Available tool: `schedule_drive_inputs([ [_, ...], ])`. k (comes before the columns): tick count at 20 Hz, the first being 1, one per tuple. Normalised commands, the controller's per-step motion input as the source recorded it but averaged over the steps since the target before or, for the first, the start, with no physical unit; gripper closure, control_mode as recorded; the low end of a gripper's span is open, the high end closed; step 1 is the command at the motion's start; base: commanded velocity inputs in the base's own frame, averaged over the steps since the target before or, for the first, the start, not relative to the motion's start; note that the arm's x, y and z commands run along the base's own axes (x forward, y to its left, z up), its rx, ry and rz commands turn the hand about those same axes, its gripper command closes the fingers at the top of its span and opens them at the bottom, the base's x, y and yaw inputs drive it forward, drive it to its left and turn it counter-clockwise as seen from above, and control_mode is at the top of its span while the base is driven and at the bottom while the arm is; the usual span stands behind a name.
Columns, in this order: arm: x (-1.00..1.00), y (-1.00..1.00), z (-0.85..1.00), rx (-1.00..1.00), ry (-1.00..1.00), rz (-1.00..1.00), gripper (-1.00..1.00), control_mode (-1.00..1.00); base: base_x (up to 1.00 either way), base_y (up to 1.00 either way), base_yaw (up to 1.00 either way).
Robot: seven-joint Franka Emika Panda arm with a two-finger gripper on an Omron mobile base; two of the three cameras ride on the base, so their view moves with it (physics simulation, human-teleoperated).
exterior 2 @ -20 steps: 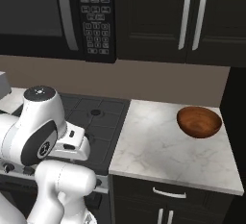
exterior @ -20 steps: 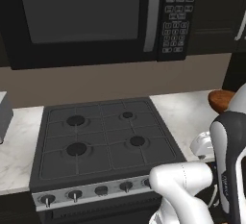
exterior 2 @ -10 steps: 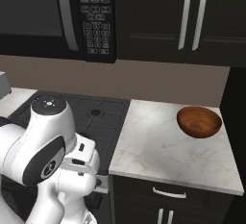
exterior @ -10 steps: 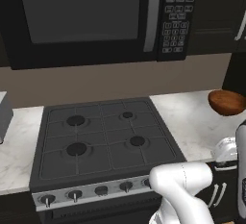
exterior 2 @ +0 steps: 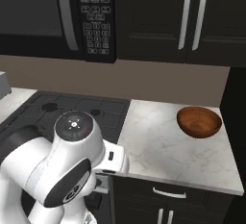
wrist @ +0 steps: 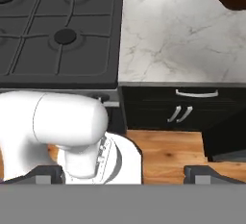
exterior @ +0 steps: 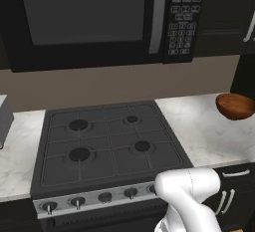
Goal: Pick the cup and bowl from the counter and place them on the counter next to the sink.
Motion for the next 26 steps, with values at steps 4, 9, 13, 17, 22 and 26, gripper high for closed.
schedule_drive_inputs([
  [4,0.00,-0.21,0.00,-0.19,-0.21,0.00,-1.00,-1.00,0.00,0.00,0.00],
  [9,0.00,-0.02,0.00,-0.26,-0.12,-0.02,-1.00,-1.00,0.00,0.00,0.00],
  [13,0.06,0.00,0.00,-0.26,-0.02,-0.08,-1.00,-1.00,0.00,0.00,0.00],
  [17,0.38,0.00,0.00,-0.25,0.00,-0.13,-1.00,-1.00,0.00,0.00,0.00],
  [22,0.60,0.00,-0.09,-0.06,0.00,-0.21,-1.00,-1.00,0.00,0.00,0.00],
  [26,0.66,0.01,-0.06,0.00,-0.05,-0.22,-1.00,-1.00,0.00,0.00,0.00],
])
